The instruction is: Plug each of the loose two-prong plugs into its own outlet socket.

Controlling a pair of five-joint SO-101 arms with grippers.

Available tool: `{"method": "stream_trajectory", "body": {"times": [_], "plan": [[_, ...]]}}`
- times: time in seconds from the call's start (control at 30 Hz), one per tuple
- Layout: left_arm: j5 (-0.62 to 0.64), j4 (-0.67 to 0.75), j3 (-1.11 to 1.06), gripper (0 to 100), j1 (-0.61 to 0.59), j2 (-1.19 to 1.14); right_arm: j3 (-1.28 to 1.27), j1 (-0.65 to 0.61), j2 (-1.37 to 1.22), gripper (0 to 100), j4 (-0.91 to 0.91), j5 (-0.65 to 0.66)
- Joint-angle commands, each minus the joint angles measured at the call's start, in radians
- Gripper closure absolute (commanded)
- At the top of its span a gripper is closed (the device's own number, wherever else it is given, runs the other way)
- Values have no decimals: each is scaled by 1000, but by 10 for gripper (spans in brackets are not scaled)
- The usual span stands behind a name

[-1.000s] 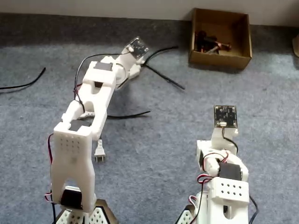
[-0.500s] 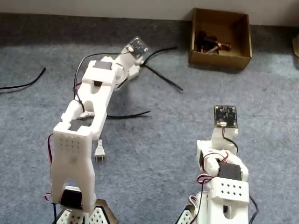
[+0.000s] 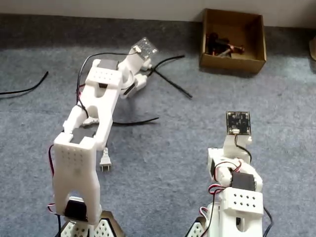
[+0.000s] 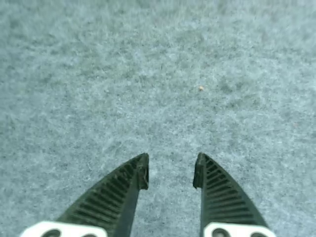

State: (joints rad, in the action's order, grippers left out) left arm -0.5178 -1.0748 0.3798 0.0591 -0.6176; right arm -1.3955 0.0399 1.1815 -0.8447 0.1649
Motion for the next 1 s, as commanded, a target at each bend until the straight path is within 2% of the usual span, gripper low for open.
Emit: {"method": "stream_trajectory", "body": {"times": [0.0, 0.23, 0.67, 0.77, 0.97], "plan": [[20, -58, 22, 931, 33, 110, 8, -16, 21, 844, 27, 12], [68, -163, 22, 931, 74, 197, 8, -16, 21, 844, 27, 12], [75, -373, 21, 931, 162, 407, 8, -16, 21, 844, 27, 12], [146, -404, 21, 944, 177, 453, 8, -16, 21, 844, 27, 12], [155, -427, -77, 947, 239, 530, 8, -16, 21, 844, 27, 12]]}}
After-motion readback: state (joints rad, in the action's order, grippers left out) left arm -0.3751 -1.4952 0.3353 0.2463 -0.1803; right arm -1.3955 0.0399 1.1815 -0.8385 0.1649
